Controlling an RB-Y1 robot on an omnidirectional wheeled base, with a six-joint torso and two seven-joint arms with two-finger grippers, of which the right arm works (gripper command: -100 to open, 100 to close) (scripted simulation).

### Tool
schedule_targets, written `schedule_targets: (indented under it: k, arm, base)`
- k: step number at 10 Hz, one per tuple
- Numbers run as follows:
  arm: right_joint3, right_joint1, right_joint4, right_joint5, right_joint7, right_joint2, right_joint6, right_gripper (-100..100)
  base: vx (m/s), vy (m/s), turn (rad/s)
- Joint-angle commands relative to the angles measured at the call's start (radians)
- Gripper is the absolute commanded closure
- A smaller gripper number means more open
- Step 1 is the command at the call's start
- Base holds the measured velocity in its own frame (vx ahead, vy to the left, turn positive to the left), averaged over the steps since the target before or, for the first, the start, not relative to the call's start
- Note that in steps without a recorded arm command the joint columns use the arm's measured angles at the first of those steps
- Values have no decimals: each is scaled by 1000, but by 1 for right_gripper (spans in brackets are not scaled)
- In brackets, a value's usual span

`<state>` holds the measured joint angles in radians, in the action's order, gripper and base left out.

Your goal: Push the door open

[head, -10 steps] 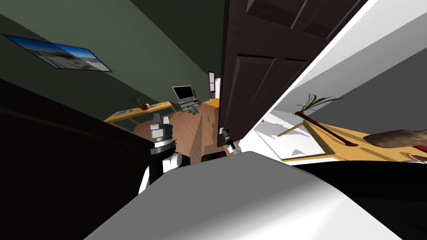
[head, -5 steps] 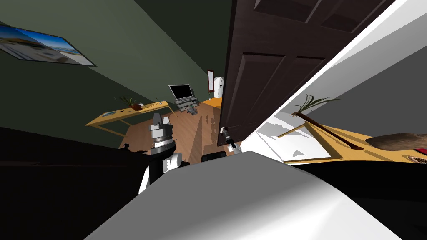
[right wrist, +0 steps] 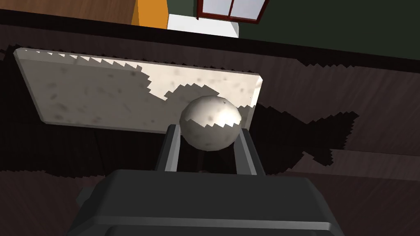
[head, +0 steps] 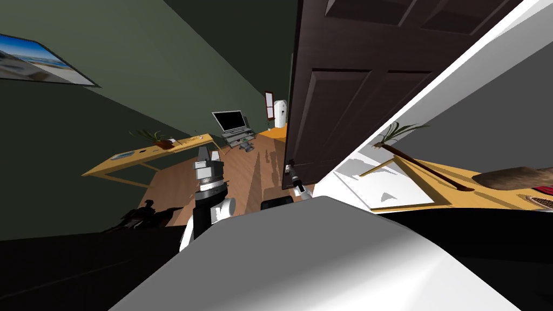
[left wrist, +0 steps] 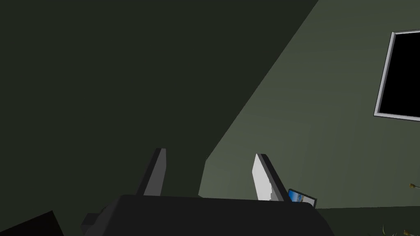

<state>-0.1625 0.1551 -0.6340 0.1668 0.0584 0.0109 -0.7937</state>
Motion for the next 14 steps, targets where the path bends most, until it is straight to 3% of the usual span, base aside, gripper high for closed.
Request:
schedule_targets:
  k: [1,2,3,5,6,10,14]
  arm:
    - [-22,13,6,-16,-20,22,-1,100]
    - [-15,4,2,-10,-12,12,2,100]
    - [-34,6,-1,-22,-20,-14,3,100]
    - [-50,6,-2,-33,-25,-30,3,100]
    - [-14,10,24,-60,-44,-38,-12,-100]
    - [58,10,20,-135,-87,-49,-10,-100]
    - [141,10,16,-221,-138,-27,-7,-100]
  base:
    - [154,95,-101]
    - [70,34,-31]
    - [147,34,-54]
    - [192,55,-57]
    - [49,-2,-70]
    - [-105,-95,-55]
    - [-107,-55,-59]
